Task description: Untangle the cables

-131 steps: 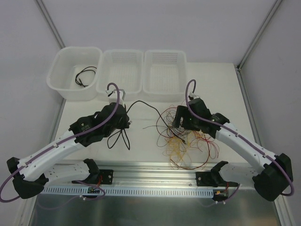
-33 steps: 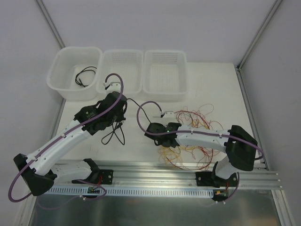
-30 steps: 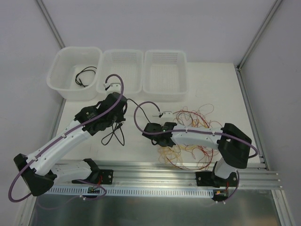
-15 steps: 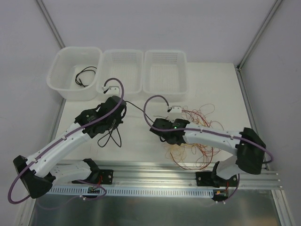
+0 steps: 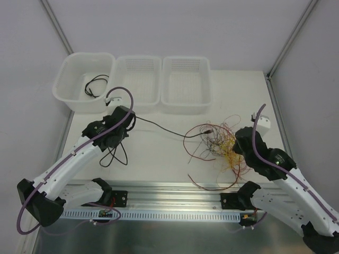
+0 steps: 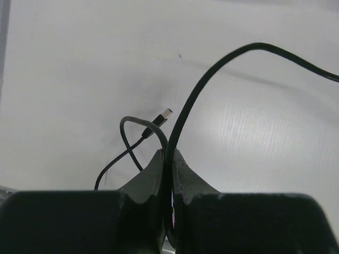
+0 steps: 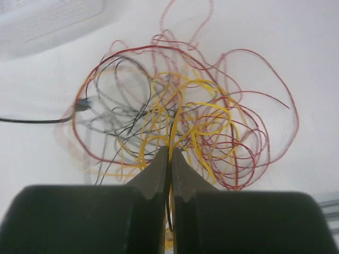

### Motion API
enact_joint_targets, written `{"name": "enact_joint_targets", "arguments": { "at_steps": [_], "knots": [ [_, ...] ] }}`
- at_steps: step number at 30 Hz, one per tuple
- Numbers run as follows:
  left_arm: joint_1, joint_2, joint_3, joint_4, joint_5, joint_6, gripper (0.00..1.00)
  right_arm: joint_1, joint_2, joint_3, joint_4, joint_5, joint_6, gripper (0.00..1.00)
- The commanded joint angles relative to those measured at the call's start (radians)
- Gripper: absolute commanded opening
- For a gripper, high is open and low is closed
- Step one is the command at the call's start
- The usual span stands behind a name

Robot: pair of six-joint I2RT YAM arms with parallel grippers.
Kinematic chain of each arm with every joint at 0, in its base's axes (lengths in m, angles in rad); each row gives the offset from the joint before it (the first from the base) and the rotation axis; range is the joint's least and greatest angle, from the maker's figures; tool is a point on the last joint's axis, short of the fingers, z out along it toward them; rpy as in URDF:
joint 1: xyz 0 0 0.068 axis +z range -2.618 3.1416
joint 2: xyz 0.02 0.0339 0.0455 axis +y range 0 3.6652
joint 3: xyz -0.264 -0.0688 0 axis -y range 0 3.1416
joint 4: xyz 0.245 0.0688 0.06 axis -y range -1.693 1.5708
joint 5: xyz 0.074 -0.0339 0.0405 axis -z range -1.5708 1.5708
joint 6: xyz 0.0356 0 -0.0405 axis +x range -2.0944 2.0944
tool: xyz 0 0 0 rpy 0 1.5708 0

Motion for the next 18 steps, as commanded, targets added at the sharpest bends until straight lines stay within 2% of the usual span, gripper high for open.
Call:
{"name": "enact_joint_targets", "arguments": {
  "at_steps": [1, 4, 5, 8, 12, 13, 16, 17, 18],
  "knots": [
    [0.066, -0.030, -0.020, -0.069, -0.076, 0.011, 0.00, -0.122, -0.022, -0.035, -0.014, -0.045, -0.129, 0.01],
    [0.127, -0.075, -0.017, -0.101, -0.079, 0.026, 0.00, -0.256, -0.019, -0.095, 0.008, -0.121, -0.172, 0.01],
    [0.135, -0.088, -0.014, -0.107, -0.076, 0.037, 0.00, -0.338, -0.016, -0.131, 0.038, -0.211, -0.191, 0.01],
    [0.138, -0.141, 0.008, -0.106, -0.030, 0.054, 0.00, -0.441, -0.007, -0.180, 0.121, -0.394, -0.209, 0.01],
    [0.138, -0.176, 0.064, -0.098, 0.103, 0.117, 0.00, -0.448, 0.071, -0.191, 0.187, -0.543, -0.247, 0.01],
    [0.138, -0.179, 0.075, -0.097, 0.187, 0.152, 0.00, -0.446, 0.116, -0.187, 0.195, -0.619, -0.267, 0.01],
    [0.139, -0.205, 0.113, -0.071, 0.299, 0.183, 0.00, -0.437, 0.176, -0.165, 0.206, -0.648, -0.303, 0.08],
    [0.138, -0.216, 0.121, -0.060, 0.348, 0.180, 0.00, -0.431, 0.183, -0.164, 0.207, -0.646, -0.313, 0.14],
    [0.138, -0.239, 0.142, -0.046, 0.367, 0.178, 0.00, -0.426, 0.193, -0.159, 0.206, -0.679, -0.326, 0.15]
  ]
}}
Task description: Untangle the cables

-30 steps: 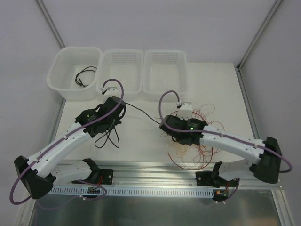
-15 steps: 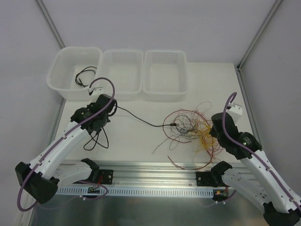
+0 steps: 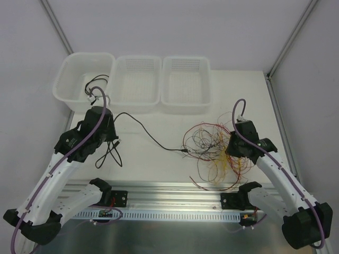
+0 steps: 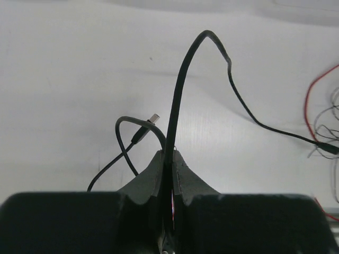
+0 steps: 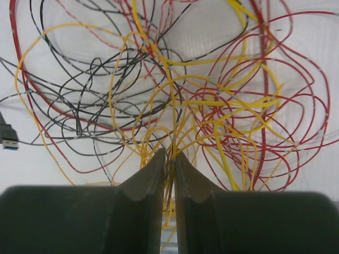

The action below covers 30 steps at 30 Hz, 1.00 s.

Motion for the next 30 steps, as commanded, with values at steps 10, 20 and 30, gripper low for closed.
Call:
{"name": "enact_joint_targets", "arguments": {
  "at_steps": [10, 20, 30],
  "knots": [
    [0.005, 0.020, 0.305, 0.056, 0.232, 0.053, 0.00, 0.180, 0.015, 0.088, 0.033, -0.063, -0.123, 0.56],
    [0.005, 0.029, 0.158, 0.043, 0.198, 0.029, 0.00, 0.477, 0.019, 0.346, -0.034, 0.134, -0.105, 0.69],
    [0.005, 0.020, 0.167, 0.026, 0.200, 0.027, 0.00, 0.691, 0.332, 0.384, 0.093, 0.153, -0.085, 0.60]
  ]
}}
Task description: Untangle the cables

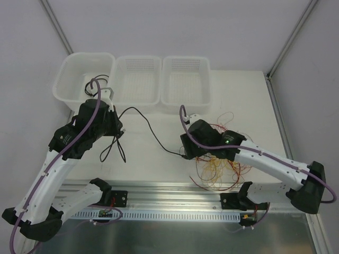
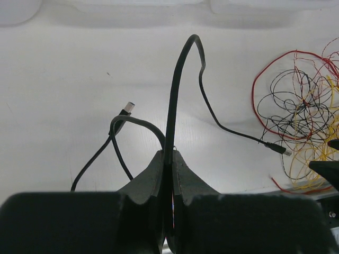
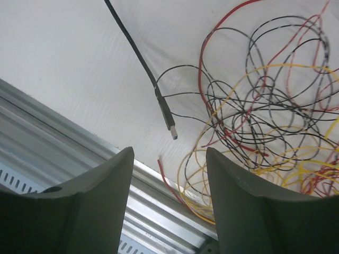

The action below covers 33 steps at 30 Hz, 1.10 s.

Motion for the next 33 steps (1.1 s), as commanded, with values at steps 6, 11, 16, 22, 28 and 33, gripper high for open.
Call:
{"name": "enact_joint_targets", "arguments": {
  "at_steps": [6, 11, 16, 22, 28, 33],
  "knots": [
    [0.005, -0.038, -0.023, 0.003, -0.011, -0.022, 0.00, 0.034, 0.196, 0.054, 0.140, 0.169, 0.263, 0.56],
    [0.005, -0.047, -0.035, 0.003, -0.005, -0.026, 0.00, 0.038, 0.344, 0.095, 0.147, 0.200, 0.370, 0.52],
    [0.005, -0.051, -0.052, 0.004, 0.003, -0.032, 0.00, 0.045, 0.442, 0.114, 0.167, 0.217, 0.459, 0.51],
    [0.007, -0.059, -0.061, 0.004, 0.000, -0.034, 0.00, 0.045, 0.540, 0.140, 0.162, 0.219, 0.516, 0.43],
    [0.005, -0.061, -0.064, 0.003, -0.006, -0.032, 0.00, 0.045, 0.592, 0.161, 0.147, 0.228, 0.530, 0.26],
    [0.005, -0.061, -0.076, 0.001, -0.032, -0.026, 0.00, 0.045, 0.496, 0.140, 0.076, 0.323, 0.510, 0.01]
  ]
}}
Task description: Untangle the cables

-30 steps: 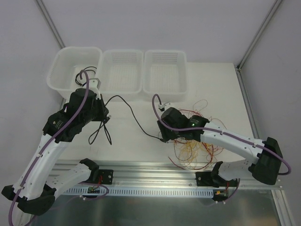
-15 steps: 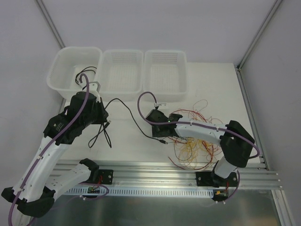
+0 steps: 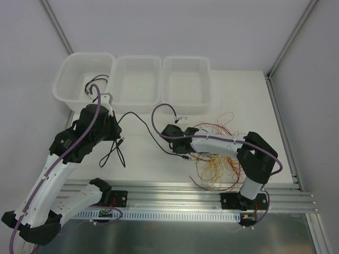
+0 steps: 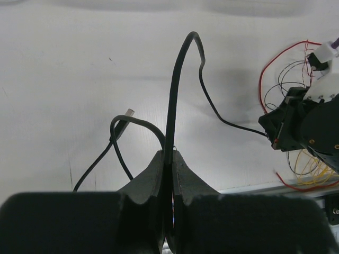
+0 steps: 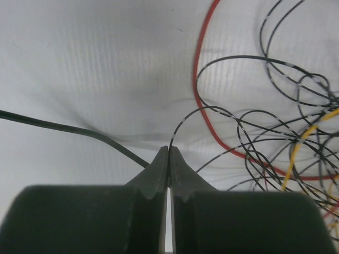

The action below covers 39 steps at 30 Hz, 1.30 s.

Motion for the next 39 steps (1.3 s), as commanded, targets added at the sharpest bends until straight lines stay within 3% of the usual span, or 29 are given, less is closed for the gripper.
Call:
{"name": "enact_joint_targets", "arguments": {
  "at_steps": [1, 6, 13, 17, 23, 29, 31, 33, 35, 36, 39],
  "knots": [
    [0.005, -0.012, -0.015, 0.010, -0.041, 0.000, 0.00, 0.004, -0.116, 0.005, -0.078, 0.125, 0.008, 0.01],
    [0.005, -0.001, -0.021, -0.020, -0.161, 0.011, 0.00, -0.002, -0.386, -0.091, -0.193, 0.266, -0.065, 0.01],
    [0.005, 0.079, -0.009, -0.049, -0.250, -0.020, 0.00, -0.029, -0.754, -0.318, -0.185, 0.163, -0.129, 0.01],
    [0.005, 0.108, 0.018, -0.048, -0.261, -0.020, 0.00, -0.083, -0.880, -0.415, -0.176, 0.124, -0.139, 0.01],
    [0.002, 0.171, 0.023, -0.048, -0.195, -0.029, 0.00, -0.134, -0.986, -0.386, -0.063, 0.013, -0.227, 0.01],
    [-0.002, 0.159, 0.002, -0.046, -0.244, -0.052, 0.00, -0.164, -0.911, -0.294, -0.165, 0.155, -0.218, 0.01],
    [-0.002, 0.146, 0.032, -0.048, -0.250, -0.055, 0.00, -0.197, -0.853, -0.303, -0.213, 0.195, -0.198, 0.05],
    [-0.001, 0.148, 0.092, -0.046, -0.239, -0.057, 0.00, -0.281, -0.798, -0.327, -0.265, 0.142, -0.181, 0.16],
    [-0.001, 0.158, 0.147, -0.046, -0.232, -0.055, 0.00, -0.309, -0.766, -0.363, -0.238, 0.075, -0.184, 0.33],
    [-0.002, 0.168, 0.213, -0.045, -0.232, -0.051, 0.00, -0.309, -0.767, -0.384, -0.221, 0.053, -0.190, 0.49],
    [0.001, 0.250, 0.360, -0.048, -0.230, -0.028, 0.00, -0.284, -0.813, -0.432, -0.182, 0.045, -0.193, 0.74]
  ]
}}
